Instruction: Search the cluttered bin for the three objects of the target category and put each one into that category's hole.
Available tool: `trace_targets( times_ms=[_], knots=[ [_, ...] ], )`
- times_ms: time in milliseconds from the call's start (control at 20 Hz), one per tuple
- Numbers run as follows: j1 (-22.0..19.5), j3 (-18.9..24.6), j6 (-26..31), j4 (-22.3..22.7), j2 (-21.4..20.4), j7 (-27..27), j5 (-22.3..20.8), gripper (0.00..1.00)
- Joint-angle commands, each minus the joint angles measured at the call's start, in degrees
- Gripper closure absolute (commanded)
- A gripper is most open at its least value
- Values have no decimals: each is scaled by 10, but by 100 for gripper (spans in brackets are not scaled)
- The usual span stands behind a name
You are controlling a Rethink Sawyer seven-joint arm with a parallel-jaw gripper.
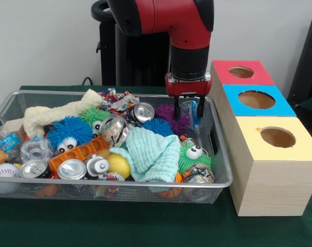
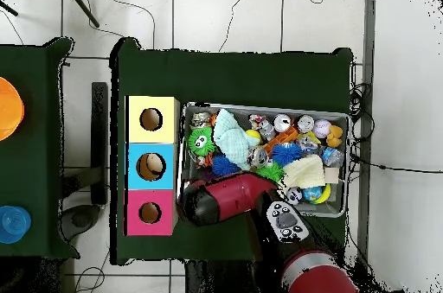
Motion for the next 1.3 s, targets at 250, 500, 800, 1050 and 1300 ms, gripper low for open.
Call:
trace_targets(
  times_ms=[250,500,800,1050,1300],
  knots=[
    [-22,64,90,23,-25,-85,-28,0],
    [-20,65,94,15,-11,-84,-36,0],
    [-25,74,129,15,9,-110,-38,0],
    [-25,79,156,18,9,-123,-40,0],
    [-26,87,184,22,2,-130,-40,0]
  ],
)
